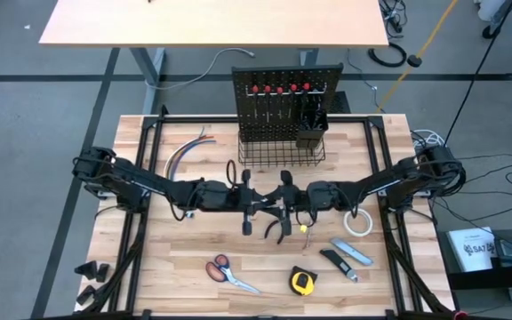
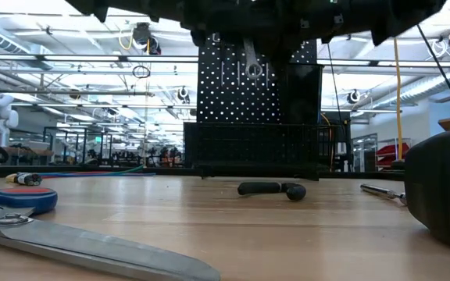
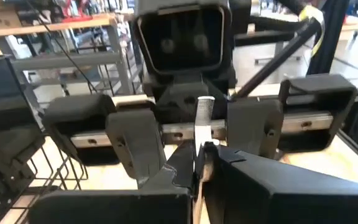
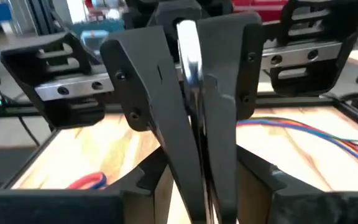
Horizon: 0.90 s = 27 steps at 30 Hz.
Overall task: Hang tools onto peg board
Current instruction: Put the wrench into the black bin on the pegboard
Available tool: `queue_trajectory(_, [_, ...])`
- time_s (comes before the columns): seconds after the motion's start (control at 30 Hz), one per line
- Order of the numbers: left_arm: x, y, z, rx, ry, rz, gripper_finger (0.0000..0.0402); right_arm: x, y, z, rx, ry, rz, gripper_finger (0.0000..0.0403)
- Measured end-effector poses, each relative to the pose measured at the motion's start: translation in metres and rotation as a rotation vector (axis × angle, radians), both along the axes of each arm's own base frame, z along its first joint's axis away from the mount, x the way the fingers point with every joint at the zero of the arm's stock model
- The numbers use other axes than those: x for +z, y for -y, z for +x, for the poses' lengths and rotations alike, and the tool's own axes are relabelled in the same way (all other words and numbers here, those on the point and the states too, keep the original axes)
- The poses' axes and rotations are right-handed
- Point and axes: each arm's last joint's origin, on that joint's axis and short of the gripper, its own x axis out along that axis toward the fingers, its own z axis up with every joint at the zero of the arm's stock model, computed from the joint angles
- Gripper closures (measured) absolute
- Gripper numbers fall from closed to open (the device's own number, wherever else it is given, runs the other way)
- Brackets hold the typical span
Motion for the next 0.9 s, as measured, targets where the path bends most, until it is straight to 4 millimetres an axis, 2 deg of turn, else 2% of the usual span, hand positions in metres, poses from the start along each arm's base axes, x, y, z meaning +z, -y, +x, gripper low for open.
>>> queue_trajectory(0.5, [-0.0067,0.0004,-0.0008,-0.007,-0.083,0.015,0.0391,-0.0036,-0.0017,-0.0005,0.003,-0.098,-0.04,0.0314])
queue_trajectory(0.63, [-0.0071,0.0004,-0.0009,-0.007,-0.086,0.017,0.0391,-0.0051,-0.0013,-0.0008,0.004,-0.115,-0.064,0.0339])
queue_trajectory(0.77, [-0.0077,0.0004,-0.001,-0.007,-0.089,0.018,0.0391,-0.0064,-0.001,-0.001,0.009,-0.129,-0.11,0.0383])
queue_trajectory(0.9, [-0.0074,0.0007,-0.001,-0.012,-0.087,0.02,0.0361,-0.0064,-0.0013,-0.0011,0.016,-0.129,-0.123,0.0394])
